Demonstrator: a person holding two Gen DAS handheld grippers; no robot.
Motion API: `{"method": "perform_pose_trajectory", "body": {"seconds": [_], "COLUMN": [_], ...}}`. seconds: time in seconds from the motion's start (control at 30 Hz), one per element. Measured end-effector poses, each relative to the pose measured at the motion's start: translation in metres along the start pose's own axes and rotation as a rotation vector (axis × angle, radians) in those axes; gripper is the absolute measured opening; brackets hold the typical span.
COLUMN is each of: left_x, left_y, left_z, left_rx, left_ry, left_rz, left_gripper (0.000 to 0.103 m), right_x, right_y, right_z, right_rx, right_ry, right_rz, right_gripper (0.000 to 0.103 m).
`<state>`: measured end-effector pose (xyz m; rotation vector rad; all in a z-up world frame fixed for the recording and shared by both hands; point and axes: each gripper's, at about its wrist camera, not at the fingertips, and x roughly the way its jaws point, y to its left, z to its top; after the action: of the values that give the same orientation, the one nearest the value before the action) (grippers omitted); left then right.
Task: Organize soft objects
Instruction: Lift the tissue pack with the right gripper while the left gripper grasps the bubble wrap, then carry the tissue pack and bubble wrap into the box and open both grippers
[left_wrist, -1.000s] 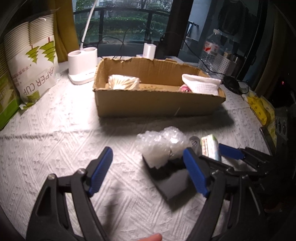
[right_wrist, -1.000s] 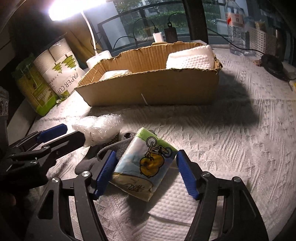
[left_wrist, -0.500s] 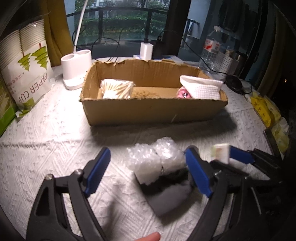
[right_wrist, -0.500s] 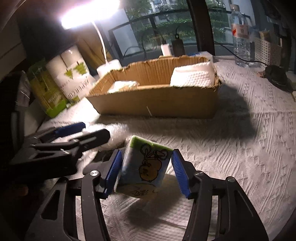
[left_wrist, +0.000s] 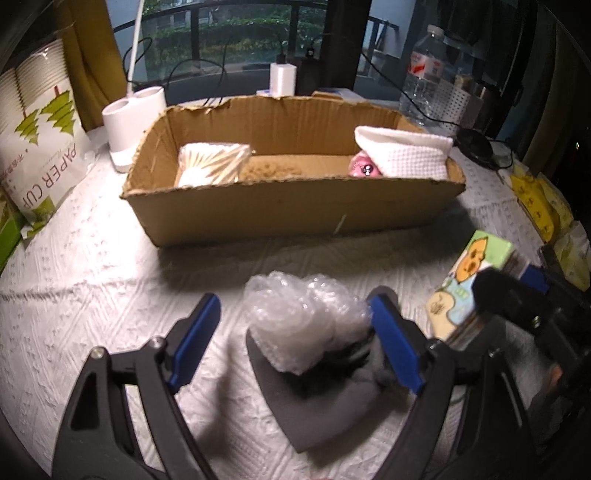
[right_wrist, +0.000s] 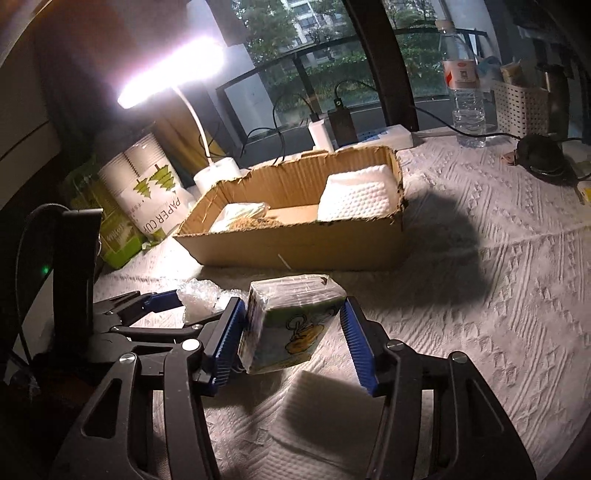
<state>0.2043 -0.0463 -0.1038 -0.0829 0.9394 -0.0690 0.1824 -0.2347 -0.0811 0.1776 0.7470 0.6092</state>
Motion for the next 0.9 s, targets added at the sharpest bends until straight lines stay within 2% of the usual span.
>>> {"method": "perform_pose_trajectory", "body": {"seconds": [0.07,0.1,0.13,0.33,0.5,0.9], "left_x": [0.001,0.001,0.002,-0.006,-0.017,-0.060], "left_y": [0.000,0.000,0.000,0.000,0.007,0.020], "left_z": [0.000,0.000,0.000,-0.001,-0.002,0.008], "left_rx": [0.006,0.009,0.011,0.024,0.015,0.045], "left_ry": [-0.004,-0.002,0.005,-0.010,-0.041,-0.174], "left_rz": [-0.012,-0.024,-0.036,-0.063,-0.073,-0.084], "left_gripper": [0.080,0.075,0.064,0.052,0.051,0.051], "right_x": [-0.003,-0.003,-0.003,-0.006,-0.008,-0.013], "right_y": [-0.002,-0.002,-0.002,-0.002,0.003,0.019], "right_z": [0.002,0.002,0.002,0.003,0.006,0.023], "right_rx": [0.002,0.003,0.004,0.003,-0.010,-0.045], "right_ry": [-0.008,-0.010,-0.012,-0.017,-0.024,-0.060], "right_rz": [0.001,0.000,-0.002,-0.014,-0.029,-0.077], "right_gripper": [0.057,0.057,0.057,0.057,0.057,0.057]}}
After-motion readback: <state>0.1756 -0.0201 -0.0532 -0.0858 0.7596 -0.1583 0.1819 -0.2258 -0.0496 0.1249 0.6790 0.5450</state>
